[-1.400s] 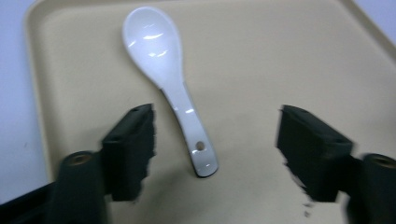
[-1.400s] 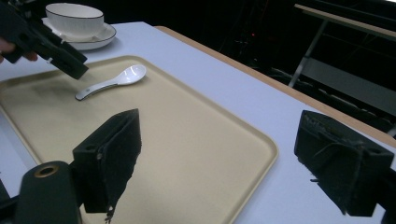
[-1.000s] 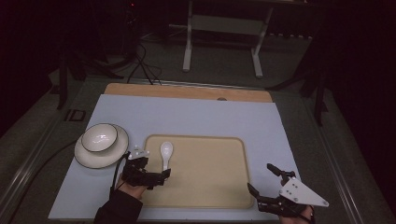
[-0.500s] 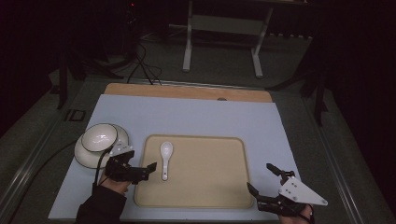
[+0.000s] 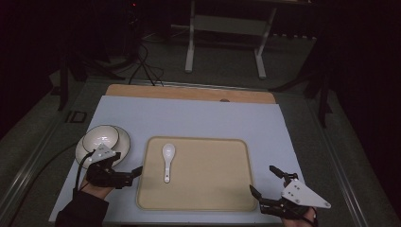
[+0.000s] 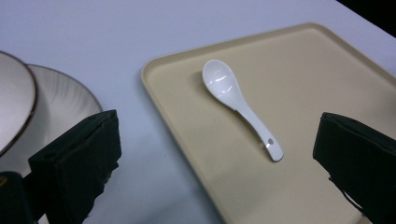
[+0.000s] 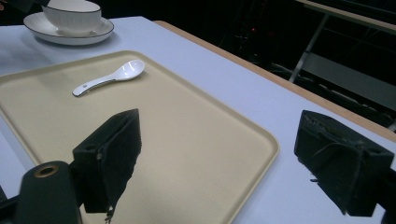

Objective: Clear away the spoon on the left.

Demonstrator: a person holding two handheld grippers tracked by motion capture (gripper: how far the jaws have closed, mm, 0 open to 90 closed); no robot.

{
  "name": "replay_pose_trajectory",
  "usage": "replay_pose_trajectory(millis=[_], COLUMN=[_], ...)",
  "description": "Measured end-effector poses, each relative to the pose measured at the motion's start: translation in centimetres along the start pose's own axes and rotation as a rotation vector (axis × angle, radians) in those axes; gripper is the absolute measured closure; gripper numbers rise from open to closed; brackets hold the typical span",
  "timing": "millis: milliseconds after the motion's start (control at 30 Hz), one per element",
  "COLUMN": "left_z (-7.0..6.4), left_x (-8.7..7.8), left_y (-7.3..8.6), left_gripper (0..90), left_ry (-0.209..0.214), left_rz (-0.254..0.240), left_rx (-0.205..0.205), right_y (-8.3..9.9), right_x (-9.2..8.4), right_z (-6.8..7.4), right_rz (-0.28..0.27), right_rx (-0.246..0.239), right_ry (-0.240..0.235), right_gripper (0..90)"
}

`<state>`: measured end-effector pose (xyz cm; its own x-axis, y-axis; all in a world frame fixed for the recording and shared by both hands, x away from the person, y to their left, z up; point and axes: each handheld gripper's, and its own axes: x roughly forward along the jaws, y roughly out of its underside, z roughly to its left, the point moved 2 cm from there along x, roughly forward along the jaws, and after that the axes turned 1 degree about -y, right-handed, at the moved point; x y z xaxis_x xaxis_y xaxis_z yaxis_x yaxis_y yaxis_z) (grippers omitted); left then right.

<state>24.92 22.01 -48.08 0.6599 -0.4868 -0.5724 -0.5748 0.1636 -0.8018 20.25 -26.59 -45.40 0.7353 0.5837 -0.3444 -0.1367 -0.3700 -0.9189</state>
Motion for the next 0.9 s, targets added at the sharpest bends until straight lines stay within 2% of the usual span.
replay_pose_trajectory(millis=[433,567,700,900], left_z=[1.8,2.1,2.3,2.6], left_x=[-1.2,-1.3,-1.4,-1.2], left_y=[1.6,2.2,2.7,3.6], left_gripper=[1.8,1.8,1.8,1.8], left_ry=[-0.041,-0.040,-0.020,-0.032], left_rz=[-0.002,-0.013,-0.036,-0.015], left_rx=[-0.034,-0.035,-0.025,-0.029], right_y=[0.0,0.0,0.0,0.0], right_x=[0.0,0.1,0.1,0.0], right_z=[0.0,0.0,0.0,0.1], right_rz=[0.003,0.003,0.004,0.005], right_rx=[0.001,-0.002,-0.005,-0.010], right_ry=[0.002,0.001,0.004,0.004], right_gripper=[14.6,14.6,14.6,14.6])
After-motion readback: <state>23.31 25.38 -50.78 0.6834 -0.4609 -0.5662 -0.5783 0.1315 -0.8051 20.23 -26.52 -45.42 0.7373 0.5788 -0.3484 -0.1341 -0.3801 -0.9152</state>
